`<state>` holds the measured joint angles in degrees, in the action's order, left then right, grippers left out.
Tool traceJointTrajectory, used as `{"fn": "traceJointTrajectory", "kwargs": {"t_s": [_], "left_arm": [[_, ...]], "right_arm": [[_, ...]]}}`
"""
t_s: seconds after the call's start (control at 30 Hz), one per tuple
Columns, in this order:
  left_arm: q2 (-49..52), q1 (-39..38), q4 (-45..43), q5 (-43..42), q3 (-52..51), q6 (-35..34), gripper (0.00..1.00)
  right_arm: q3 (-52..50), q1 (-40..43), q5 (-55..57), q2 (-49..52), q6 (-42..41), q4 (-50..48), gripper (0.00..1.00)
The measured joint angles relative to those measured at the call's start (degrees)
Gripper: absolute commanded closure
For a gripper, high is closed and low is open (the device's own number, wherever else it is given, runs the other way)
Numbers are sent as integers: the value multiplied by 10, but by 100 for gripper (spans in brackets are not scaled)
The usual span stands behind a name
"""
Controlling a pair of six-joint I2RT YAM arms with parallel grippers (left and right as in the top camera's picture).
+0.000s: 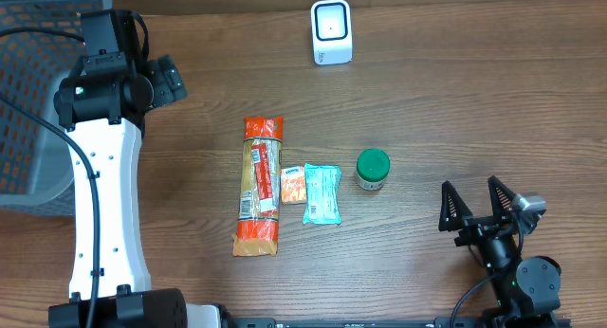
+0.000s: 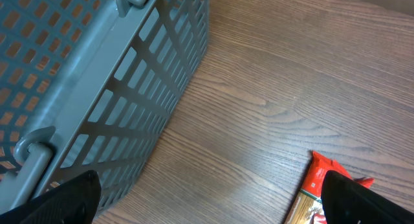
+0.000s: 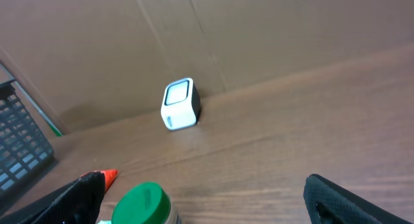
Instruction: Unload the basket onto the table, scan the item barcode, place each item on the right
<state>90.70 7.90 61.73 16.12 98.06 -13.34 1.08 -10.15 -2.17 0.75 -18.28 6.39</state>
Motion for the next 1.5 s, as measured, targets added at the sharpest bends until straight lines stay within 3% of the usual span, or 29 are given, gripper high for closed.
{"fn": "traceJointTrajectory", "kwargs": {"t_s": [0.2,0.47,0.97,1.13,1.2,1.33,1.5], "left_arm": [[0,0,0,0,0,0,0],[0,0,0,0,0,0,0],[0,0,0,0,0,0,0],[0,0,0,0,0,0,0],[0,0,0,0,0,0,0],[0,0,0,0,0,0,0],[0,0,0,0,0,0,0]], "right_arm": [[64,0,14,4,-12,133,0],[326,0,36,81,-10,294,0],[799,0,35,496,6,681,0],[902,0,-26,598,6,693,0],[908,0,-55,621,7,694,29],[908,0,-92,662,-9,703,42],[908,-5,-108,717,-36,741,39]]}}
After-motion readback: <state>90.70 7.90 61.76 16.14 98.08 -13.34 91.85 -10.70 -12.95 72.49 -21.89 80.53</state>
